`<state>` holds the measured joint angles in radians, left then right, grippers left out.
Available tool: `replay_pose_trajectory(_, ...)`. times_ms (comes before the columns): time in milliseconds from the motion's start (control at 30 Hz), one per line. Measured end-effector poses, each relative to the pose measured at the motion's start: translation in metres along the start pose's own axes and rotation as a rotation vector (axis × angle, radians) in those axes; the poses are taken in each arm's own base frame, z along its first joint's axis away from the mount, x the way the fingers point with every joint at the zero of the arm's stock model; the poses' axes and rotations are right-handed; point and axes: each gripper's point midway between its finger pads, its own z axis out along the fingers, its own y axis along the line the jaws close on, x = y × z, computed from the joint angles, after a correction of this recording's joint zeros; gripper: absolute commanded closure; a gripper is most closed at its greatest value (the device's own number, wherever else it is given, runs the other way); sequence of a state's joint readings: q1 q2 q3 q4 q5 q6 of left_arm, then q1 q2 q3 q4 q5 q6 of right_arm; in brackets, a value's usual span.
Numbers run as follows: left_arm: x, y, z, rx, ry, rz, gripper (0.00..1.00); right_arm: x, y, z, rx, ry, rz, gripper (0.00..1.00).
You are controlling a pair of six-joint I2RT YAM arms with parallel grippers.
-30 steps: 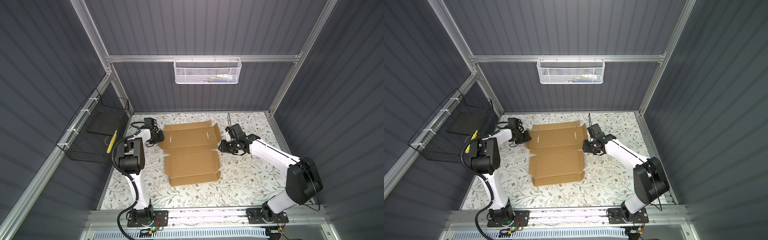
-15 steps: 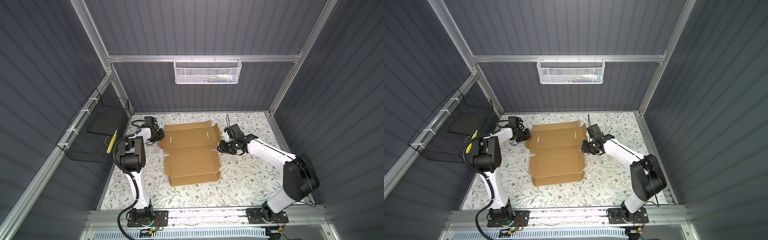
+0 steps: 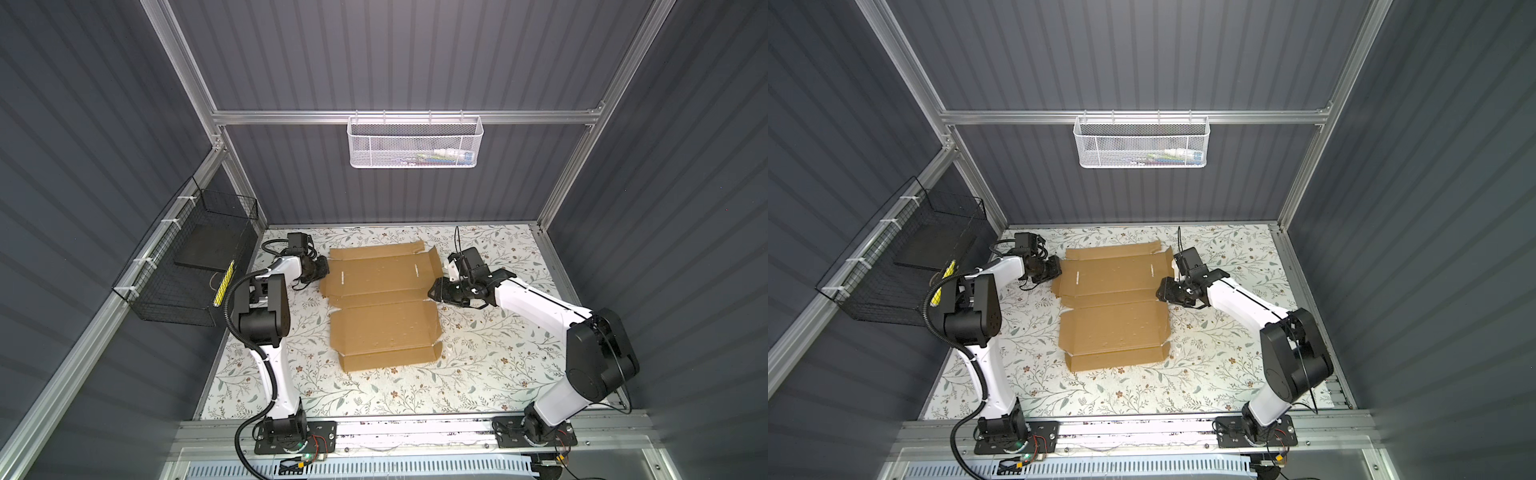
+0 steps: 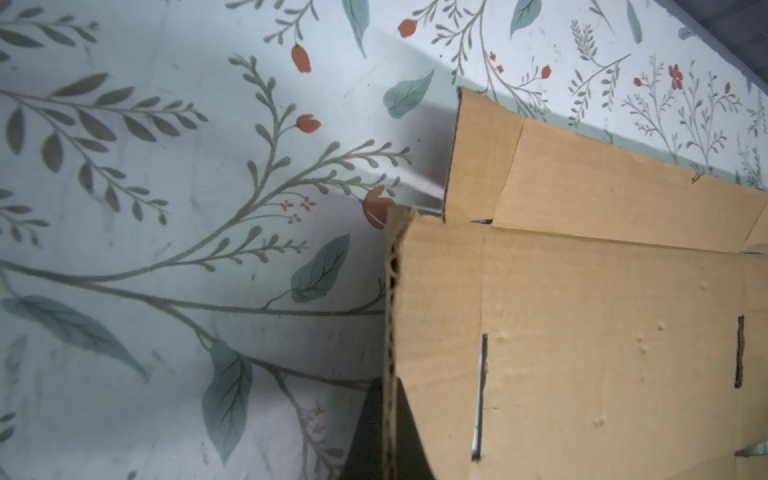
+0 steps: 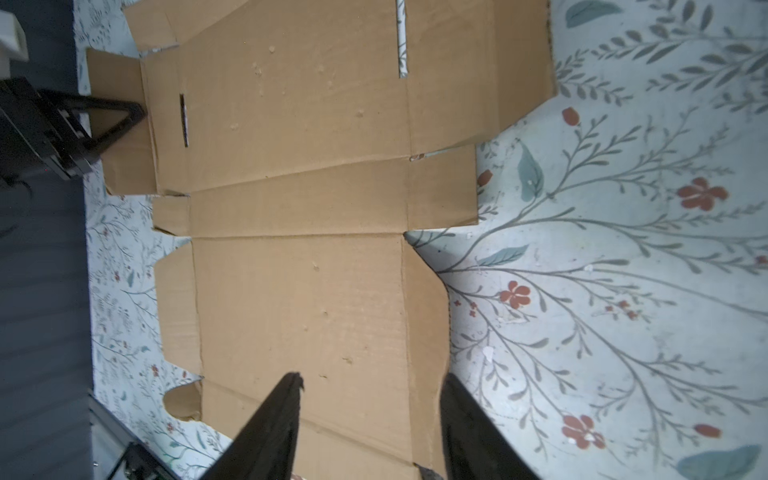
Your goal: Fold the paper box
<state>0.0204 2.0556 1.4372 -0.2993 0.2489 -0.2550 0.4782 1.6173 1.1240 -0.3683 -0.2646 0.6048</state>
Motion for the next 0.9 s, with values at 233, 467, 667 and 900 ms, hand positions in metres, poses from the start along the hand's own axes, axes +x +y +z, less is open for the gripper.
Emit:
replay_pose_trajectory(233,0.006,-0.008,-0.018,0.039,-0.043,-0.022,1.00,-0.009,0.012,0.000,-0.058,-0.027,0.083,0.36)
replay_pose_trajectory(467,0.011,-0.019,-0.044,0.078,-0.116,-0.032,1.00,-0.021,0.023,-0.003,-0.103,-0.073,0.168,0.36)
replay_pose_trajectory(667,0.010,-0.034,-0.064,0.113,-0.195,-0.021,1.00,-0.036,0.032,-0.007,-0.151,-0.125,0.280,0.33)
replay_pose_trajectory(900,0.021,-0.056,-0.077,0.128,-0.259,0.028,1.00,-0.056,0.042,-0.010,-0.223,-0.195,0.440,0.30)
